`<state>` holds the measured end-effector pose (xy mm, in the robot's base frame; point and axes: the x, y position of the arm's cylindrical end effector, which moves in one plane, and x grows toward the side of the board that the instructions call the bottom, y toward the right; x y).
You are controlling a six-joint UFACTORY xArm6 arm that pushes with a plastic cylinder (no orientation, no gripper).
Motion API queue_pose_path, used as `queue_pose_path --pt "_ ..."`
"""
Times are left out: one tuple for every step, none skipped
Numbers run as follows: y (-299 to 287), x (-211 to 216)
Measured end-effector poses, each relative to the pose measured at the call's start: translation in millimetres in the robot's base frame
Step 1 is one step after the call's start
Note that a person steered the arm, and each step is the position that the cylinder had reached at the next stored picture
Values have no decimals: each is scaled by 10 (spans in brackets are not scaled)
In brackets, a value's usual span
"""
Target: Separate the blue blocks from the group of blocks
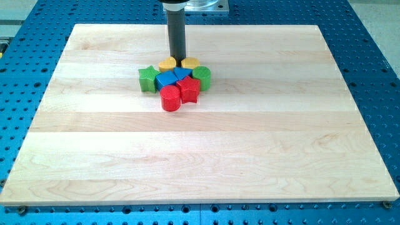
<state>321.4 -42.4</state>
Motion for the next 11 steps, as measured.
queue_pose_path --pt "0 0" --pt "4 0" --pt "4 0" --pt "4 0" --pt "4 -81" --pt "146 -402" --pt "584 -7" --pt "714 302" --pt "508 340" --pt "313 330" --pt "138 619"
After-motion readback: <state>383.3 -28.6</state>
